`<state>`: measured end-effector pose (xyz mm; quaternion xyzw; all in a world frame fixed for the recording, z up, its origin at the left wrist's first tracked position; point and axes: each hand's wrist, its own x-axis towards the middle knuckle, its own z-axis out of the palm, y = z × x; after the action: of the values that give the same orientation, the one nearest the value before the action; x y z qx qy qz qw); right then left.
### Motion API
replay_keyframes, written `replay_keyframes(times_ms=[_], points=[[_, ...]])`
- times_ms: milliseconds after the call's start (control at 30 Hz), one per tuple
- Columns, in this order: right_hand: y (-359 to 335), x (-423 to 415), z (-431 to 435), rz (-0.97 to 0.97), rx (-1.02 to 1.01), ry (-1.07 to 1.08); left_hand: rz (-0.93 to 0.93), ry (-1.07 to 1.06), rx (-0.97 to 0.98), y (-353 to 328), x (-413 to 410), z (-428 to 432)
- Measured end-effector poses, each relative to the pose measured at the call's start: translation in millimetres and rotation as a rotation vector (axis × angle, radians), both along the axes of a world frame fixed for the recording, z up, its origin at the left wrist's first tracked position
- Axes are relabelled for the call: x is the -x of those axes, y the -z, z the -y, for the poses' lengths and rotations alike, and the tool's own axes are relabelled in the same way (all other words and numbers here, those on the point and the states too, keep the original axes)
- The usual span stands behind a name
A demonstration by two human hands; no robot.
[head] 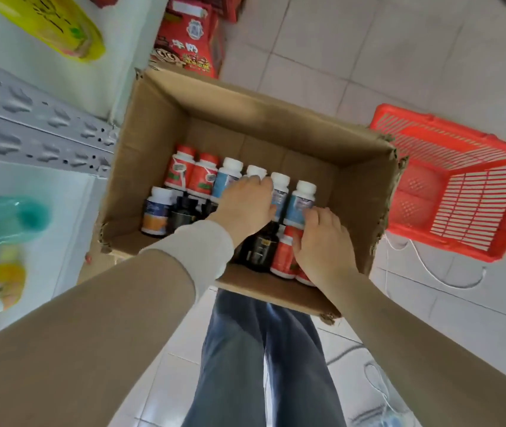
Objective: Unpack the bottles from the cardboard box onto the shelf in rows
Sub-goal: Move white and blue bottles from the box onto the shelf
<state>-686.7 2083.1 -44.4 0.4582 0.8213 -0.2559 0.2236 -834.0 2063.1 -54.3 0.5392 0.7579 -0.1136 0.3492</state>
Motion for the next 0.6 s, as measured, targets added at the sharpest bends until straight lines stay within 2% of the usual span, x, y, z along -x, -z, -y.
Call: replay_keyframes(times_ms=[200, 367, 500, 600], points=[[50, 18, -33, 0.065, 0.143, 0.404, -0.076, 0.118, 0.033, 64, 19, -46], [76, 28, -40, 0.116, 0.298, 0.599, -0.071, 0.298, 0.103, 85, 23, -65], [91, 35, -45, 0.108, 0.394, 0.765, 0.095, 0.188, 0.219, 93, 22, -70], [94, 32, -49, 0.099, 0.413, 0.819, 0.208, 0.066, 0.218, 94, 24, -70]])
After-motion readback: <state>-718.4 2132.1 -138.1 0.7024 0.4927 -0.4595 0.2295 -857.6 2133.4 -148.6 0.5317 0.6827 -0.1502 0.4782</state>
